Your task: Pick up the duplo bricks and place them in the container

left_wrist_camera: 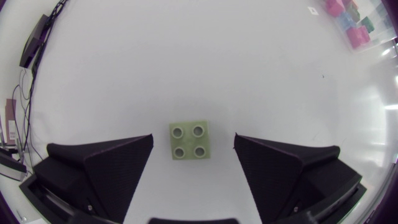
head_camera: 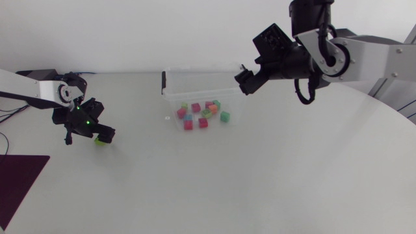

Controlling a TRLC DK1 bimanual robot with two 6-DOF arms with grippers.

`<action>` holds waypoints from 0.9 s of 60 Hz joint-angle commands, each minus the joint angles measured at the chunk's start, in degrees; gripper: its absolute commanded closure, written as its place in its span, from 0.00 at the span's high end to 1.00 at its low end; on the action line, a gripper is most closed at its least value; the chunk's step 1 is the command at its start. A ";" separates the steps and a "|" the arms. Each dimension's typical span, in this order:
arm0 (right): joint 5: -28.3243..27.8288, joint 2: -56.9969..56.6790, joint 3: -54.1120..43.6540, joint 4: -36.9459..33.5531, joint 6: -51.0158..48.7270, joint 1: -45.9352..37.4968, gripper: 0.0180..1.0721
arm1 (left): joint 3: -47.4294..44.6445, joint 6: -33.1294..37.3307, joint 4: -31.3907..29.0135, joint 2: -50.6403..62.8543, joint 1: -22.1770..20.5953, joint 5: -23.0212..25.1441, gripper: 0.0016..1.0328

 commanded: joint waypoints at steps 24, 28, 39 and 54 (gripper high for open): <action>-3.00 -16.22 -19.00 0.46 0.56 -3.48 0.95 | 3.37 -1.69 -2.72 2.39 0.96 -0.16 0.21; -3.88 -17.63 -20.85 0.38 0.56 -4.54 0.95 | 3.46 -1.69 -3.08 1.68 0.87 -0.16 0.21; -3.80 -20.00 -24.10 0.38 0.21 -4.54 0.95 | 3.37 -1.34 -4.39 0.63 0.79 0.46 0.22; -3.80 -19.91 -24.98 0.55 -0.14 -4.01 0.95 | 3.02 0.86 -4.39 -1.48 1.84 0.55 0.70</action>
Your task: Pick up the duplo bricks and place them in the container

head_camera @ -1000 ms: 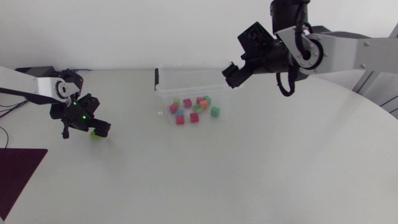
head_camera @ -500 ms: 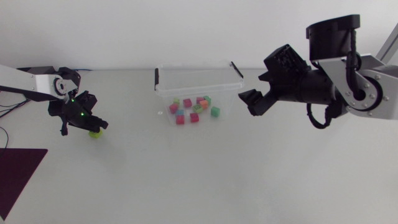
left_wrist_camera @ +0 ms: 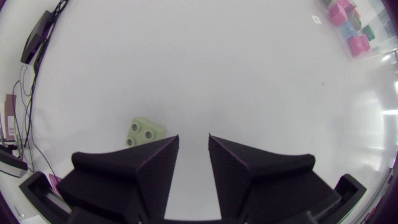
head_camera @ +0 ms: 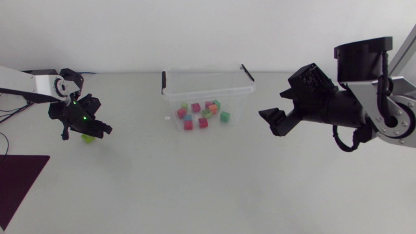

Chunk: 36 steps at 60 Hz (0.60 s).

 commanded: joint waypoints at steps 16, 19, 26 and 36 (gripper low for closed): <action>-0.45 0.44 -3.15 1.34 -0.89 0.56 0.95 | 4.75 9.80 -1.10 -0.38 6.37 1.38 0.91; -0.45 0.71 -3.15 1.34 -0.98 0.65 0.95 | 6.51 12.00 -2.42 0.94 7.25 2.44 0.91; -0.72 1.15 -3.07 1.34 -0.98 0.65 0.95 | 8.97 15.87 -5.05 3.14 8.13 6.04 0.91; -1.07 1.32 -3.33 1.52 -1.24 0.56 0.95 | 10.64 20.26 -7.95 6.30 8.04 7.45 0.90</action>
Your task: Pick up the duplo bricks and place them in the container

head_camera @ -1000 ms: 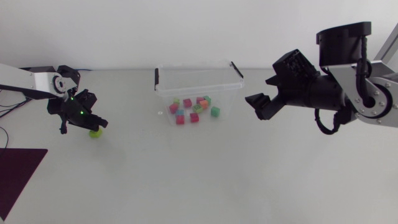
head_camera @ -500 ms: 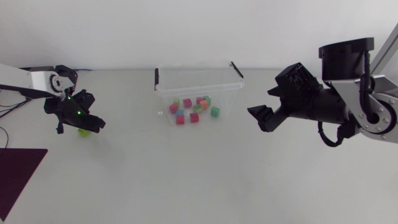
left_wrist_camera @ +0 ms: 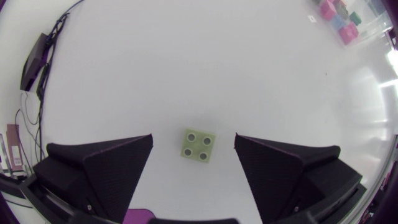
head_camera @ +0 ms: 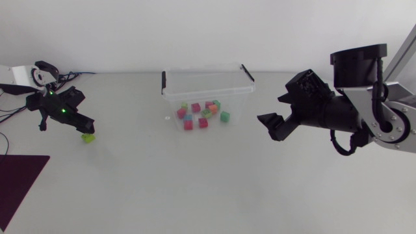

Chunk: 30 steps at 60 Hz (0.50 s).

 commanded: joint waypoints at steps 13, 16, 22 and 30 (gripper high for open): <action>-1.07 0.91 -2.96 1.02 -1.42 -0.19 0.95 | 3.42 5.85 -4.47 5.92 0.75 2.30 0.81; -1.16 0.91 -3.14 1.11 -1.42 -0.19 0.95 | 3.60 6.29 -4.47 6.27 0.92 2.38 0.77; -1.16 0.91 -3.84 1.72 -1.42 -0.19 0.95 | 4.21 6.46 -4.91 7.24 1.36 2.47 0.59; -1.16 0.73 -4.02 1.81 -1.42 -0.19 0.95 | 4.30 6.72 -5.79 7.33 1.54 3.00 0.30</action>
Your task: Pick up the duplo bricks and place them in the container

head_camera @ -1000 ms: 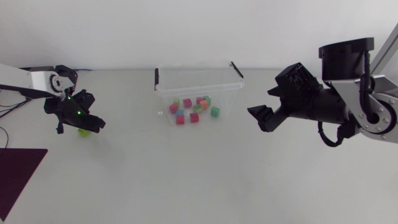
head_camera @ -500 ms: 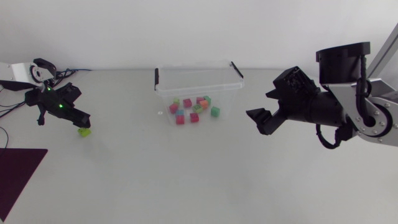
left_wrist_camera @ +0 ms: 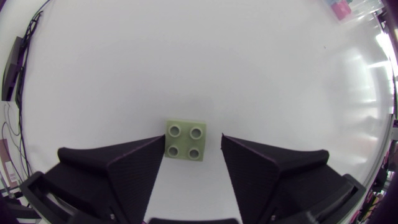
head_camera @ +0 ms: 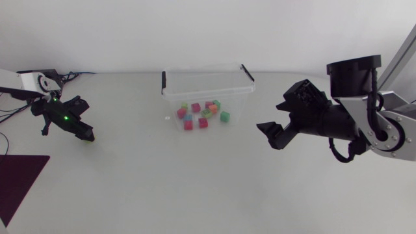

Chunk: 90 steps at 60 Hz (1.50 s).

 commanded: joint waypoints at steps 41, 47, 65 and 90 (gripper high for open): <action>-0.26 -7.93 -7.70 0.23 -0.39 -1.35 0.95 | -2.04 -5.38 -8.21 -22.35 -14.15 8.55 0.20; -0.70 -10.21 -8.32 -1.09 -0.39 -2.67 0.95 | 0.16 -8.80 -8.12 -24.20 -19.68 9.78 0.20; -0.97 -16.36 -11.48 -3.20 -0.56 -5.22 0.95 | 10.88 -18.03 -3.37 -18.92 -31.90 10.22 0.20; -2.02 -19.70 -13.86 -4.69 -0.74 -7.24 0.95 | 22.22 -23.22 2.17 -7.06 -34.89 12.15 0.24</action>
